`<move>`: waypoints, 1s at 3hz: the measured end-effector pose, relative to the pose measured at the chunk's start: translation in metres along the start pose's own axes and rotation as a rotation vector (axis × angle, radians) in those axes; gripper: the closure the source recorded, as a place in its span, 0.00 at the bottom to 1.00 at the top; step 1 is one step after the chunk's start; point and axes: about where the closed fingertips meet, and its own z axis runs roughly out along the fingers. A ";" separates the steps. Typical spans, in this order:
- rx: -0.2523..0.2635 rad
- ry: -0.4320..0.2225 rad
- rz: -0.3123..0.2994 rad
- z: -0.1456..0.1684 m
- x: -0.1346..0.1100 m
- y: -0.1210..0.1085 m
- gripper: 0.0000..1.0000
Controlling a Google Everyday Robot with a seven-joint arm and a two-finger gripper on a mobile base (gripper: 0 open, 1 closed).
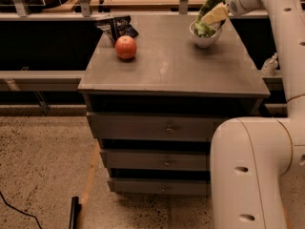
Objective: Place green jalapeno chip bag into white bowl
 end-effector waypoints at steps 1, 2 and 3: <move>-0.003 -0.030 -0.010 -0.005 -0.012 0.001 0.00; -0.035 -0.098 -0.029 -0.037 -0.040 0.002 0.00; -0.060 -0.166 -0.017 -0.067 -0.055 -0.003 0.00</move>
Offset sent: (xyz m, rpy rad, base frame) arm 0.0544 -0.0265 0.1359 0.0343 -0.0830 0.1300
